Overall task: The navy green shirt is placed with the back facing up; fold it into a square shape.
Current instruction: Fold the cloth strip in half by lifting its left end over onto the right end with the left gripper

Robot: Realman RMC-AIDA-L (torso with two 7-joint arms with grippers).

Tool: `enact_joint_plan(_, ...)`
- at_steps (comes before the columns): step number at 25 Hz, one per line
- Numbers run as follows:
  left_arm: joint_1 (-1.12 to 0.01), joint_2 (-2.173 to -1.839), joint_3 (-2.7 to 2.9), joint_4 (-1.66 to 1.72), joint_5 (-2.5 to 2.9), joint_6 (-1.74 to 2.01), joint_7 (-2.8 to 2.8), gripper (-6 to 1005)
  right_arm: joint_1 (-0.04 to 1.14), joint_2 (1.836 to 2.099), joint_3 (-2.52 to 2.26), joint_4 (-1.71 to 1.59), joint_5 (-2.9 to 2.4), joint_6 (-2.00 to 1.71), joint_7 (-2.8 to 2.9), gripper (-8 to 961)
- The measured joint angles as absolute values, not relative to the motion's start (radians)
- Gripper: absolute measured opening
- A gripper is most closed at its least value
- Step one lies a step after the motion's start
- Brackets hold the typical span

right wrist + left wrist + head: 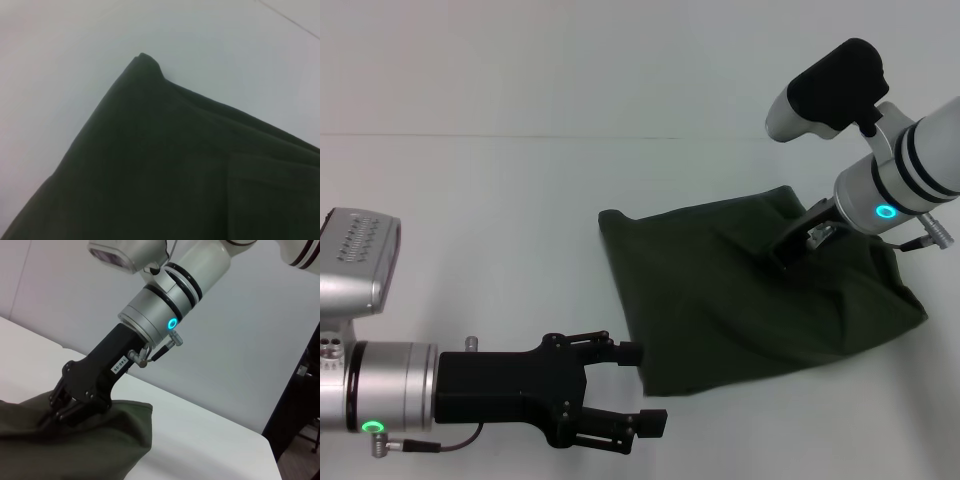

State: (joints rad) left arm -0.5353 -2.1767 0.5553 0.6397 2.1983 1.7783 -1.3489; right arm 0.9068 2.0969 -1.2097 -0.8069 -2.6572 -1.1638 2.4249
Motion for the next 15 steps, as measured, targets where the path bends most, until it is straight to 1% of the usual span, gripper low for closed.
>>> enact_joint_plan(2, -0.535, -2.177, 0.555, 0.64, 2.199, 1.778, -1.348, 938, 0.908, 2.097, -1.216, -0.811, -2.657, -1.168, 2.426, 177)
enact_joint_plan(15, -0.529, -2.177, 0.555, 0.641, 2.2, 1.777, -1.345, 939, 0.908, 2.097, -1.228, -0.818, -2.662, -1.177, 2.427, 23)
